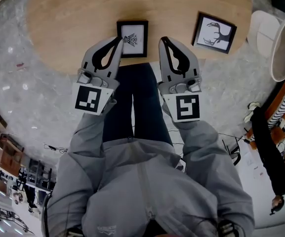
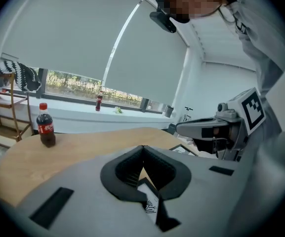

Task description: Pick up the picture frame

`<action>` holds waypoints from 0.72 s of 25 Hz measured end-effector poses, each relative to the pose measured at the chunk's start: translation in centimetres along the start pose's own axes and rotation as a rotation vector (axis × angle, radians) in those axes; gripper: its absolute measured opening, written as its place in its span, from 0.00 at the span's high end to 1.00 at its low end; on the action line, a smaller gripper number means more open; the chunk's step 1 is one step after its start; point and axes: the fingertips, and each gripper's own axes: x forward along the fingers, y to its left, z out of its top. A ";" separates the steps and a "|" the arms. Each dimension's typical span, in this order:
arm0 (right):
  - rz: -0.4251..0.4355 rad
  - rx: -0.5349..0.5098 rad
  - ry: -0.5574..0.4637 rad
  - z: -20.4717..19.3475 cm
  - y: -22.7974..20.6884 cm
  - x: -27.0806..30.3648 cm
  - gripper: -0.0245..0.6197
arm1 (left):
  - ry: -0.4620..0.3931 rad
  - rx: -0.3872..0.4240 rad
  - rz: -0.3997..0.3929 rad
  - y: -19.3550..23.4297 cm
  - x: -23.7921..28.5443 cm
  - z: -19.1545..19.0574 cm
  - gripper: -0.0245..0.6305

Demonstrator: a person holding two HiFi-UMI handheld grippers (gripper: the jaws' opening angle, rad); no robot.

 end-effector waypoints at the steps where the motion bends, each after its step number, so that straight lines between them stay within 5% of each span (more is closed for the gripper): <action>1: 0.002 -0.011 0.004 -0.5 0.0 0.1 0.91 | 0.005 -0.002 0.004 0.3 0.1 -0.5 0.93; 18: 0.048 -0.072 0.112 -9.2 1.9 1.1 0.91 | 0.105 -0.024 0.042 2.1 1.3 -8.8 0.93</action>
